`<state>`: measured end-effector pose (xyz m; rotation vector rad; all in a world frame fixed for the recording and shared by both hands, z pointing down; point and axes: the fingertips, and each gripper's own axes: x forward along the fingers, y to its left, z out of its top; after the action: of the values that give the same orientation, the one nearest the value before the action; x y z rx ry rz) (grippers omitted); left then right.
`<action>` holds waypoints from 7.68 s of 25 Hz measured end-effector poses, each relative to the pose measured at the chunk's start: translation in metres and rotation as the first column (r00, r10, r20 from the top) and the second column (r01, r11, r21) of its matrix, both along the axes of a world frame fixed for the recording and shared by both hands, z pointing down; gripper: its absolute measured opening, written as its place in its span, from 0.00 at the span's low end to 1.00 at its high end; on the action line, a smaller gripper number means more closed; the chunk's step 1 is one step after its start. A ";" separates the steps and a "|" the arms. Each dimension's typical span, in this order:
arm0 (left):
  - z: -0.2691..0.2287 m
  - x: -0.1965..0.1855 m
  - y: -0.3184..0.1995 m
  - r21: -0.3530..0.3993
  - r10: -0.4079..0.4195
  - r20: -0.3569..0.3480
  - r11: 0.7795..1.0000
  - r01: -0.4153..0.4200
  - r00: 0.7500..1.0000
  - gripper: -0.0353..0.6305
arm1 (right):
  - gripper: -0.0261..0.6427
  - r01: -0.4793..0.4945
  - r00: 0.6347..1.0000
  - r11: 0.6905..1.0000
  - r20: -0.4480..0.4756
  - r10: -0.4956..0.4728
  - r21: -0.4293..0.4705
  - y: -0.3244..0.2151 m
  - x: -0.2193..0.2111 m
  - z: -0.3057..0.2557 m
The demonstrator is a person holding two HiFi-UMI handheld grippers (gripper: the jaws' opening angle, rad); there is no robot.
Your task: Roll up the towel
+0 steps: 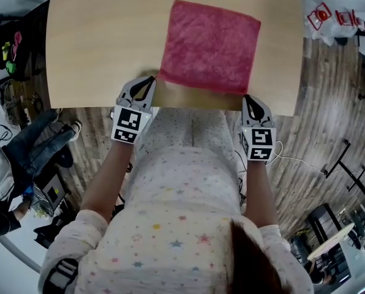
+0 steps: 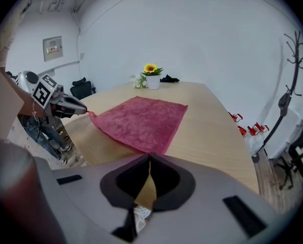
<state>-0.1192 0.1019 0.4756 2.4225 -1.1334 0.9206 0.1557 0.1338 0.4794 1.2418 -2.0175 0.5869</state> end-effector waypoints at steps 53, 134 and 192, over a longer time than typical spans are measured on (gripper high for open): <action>0.007 0.079 -0.002 -0.011 0.387 -0.017 0.922 -0.387 0.922 0.26 | 0.25 0.245 0.969 0.969 -0.003 -0.245 0.022 -0.031 -0.044 -0.010; 0.001 -0.001 -0.086 -0.119 0.052 -0.026 0.991 -0.054 0.998 0.23 | 0.20 0.197 0.980 0.979 -0.026 -0.198 -0.041 -0.068 -0.011 -0.024; 0.032 0.078 -0.057 -0.142 0.378 0.022 0.917 -0.372 0.925 0.12 | 0.16 0.269 0.961 0.963 0.063 -0.270 0.030 -0.091 -0.046 -0.034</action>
<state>-0.0416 0.0447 0.5072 2.5600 -0.5994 1.1333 0.1094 0.0433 0.4454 0.9464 -2.2058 0.4809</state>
